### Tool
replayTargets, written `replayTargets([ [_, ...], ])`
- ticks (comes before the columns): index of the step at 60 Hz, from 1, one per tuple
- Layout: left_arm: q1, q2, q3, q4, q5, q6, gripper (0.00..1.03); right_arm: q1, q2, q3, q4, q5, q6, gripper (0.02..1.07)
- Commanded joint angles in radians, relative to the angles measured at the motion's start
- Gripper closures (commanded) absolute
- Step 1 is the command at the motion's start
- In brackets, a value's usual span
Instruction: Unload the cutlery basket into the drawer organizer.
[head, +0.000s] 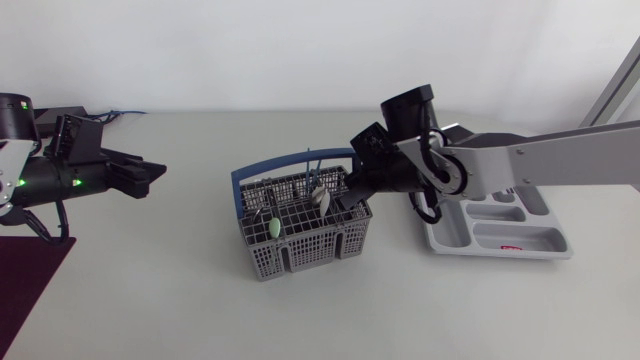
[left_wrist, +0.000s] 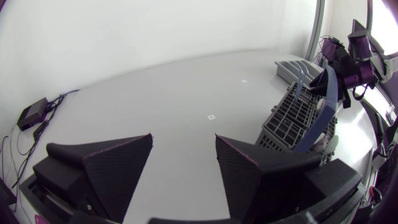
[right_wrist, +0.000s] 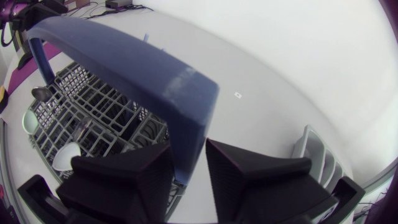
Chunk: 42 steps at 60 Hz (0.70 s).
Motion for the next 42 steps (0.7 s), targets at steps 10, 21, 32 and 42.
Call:
replayTargets([
  [10, -0.130, -0.142, -0.052, -0.160, 0.007, 0.111, 0.12, 0.014, -0.263, -0.068, -0.134, -0.005, -0.001, 0.18],
  [21, -0.230, -0.165, -0.096, -0.197, -0.017, 0.154, 0.12, -0.049, -0.427, -0.179, -0.194, -0.028, -0.007, 0.18],
  [32, -0.374, -0.158, -0.127, -0.202, -0.060, 0.170, 0.12, -0.197, -0.406, -0.245, -0.168, -0.083, -0.028, 0.18],
  [42, -0.420, -0.084, -0.101, -0.164, -0.089, 0.157, 0.12, -0.203, -0.260, -0.231, -0.102, -0.093, -0.008, 0.18],
])
